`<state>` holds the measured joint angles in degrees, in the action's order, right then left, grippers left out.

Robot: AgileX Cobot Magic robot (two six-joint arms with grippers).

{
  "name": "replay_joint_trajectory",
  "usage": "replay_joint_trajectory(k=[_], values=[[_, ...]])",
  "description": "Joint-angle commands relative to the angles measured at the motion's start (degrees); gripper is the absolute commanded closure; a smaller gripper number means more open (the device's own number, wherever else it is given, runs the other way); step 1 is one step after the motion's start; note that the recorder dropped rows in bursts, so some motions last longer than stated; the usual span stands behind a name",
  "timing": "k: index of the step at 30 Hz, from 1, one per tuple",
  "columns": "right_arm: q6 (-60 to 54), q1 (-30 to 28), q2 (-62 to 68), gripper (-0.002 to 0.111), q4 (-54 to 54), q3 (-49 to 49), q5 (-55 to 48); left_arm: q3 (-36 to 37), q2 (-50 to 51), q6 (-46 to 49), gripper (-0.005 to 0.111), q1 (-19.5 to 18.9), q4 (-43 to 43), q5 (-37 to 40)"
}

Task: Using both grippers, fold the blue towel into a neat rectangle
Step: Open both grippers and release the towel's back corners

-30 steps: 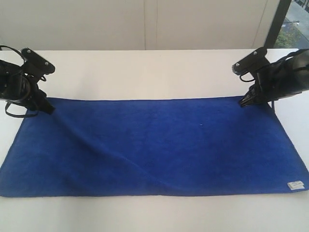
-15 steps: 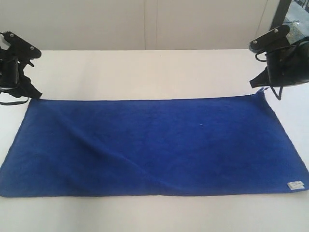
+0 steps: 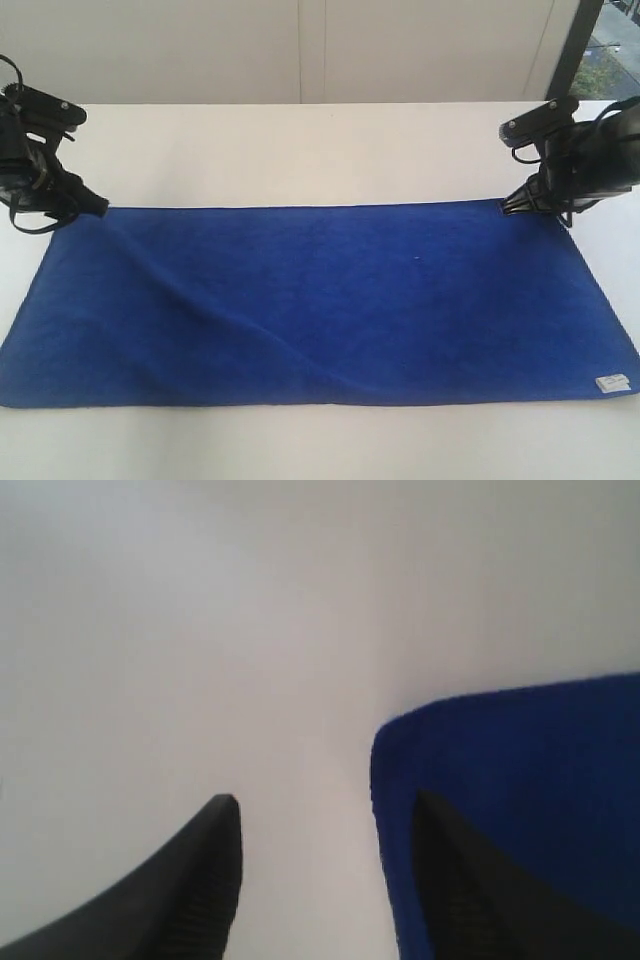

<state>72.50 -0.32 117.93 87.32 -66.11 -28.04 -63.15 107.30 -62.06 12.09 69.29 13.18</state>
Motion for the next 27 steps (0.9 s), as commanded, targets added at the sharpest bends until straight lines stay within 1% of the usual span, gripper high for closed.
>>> replay_joint_trajectory(k=[1,5,10,14,16,19,23,26,27], values=[[-0.3,-1.2,1.5,0.064,2.0,-0.1,-3.9,1.5,0.1,1.0,0.050,0.0,-0.2,0.9],[-0.3,-2.6,1.8,0.064,2.0,-0.1,-3.8,1.7,0.1,1.0,0.050,0.0,-0.2,0.7],[-0.3,-2.7,1.8,0.064,1.8,-0.1,-4.0,1.8,0.1,1.0,0.050,0.0,-1.4,1.1],[-0.3,-2.6,-0.1,0.064,0.1,-0.1,-5.7,1.8,-1.2,1.0,0.050,0.0,-2.4,3.6],[-0.3,-2.6,-2.0,0.064,-1.0,-0.1,-6.0,1.8,-2.4,2.0,0.050,0.0,-4.7,5.5],[-0.3,-2.6,-5.0,0.064,-4.3,-0.1,-4.7,1.8,-5.0,6.4,0.050,0.0,-12.3,7.0],[-2.8,-2.6,-9.1,0.066,-12.0,0.6,-2.3,1.8,-8.5,22.1,0.052,0.0,-29.5,8.6],[-9.2,-2.6,-12.1,0.074,-19.1,1.8,-2.0,1.8,-10.3,33.3,0.060,0.0,-40.3,12.5],[-11.1,-2.6,-12.9,0.078,-21.5,2.2,-2.0,1.8,-11.0,36.4,0.065,0.0,-43.3,14.1]])
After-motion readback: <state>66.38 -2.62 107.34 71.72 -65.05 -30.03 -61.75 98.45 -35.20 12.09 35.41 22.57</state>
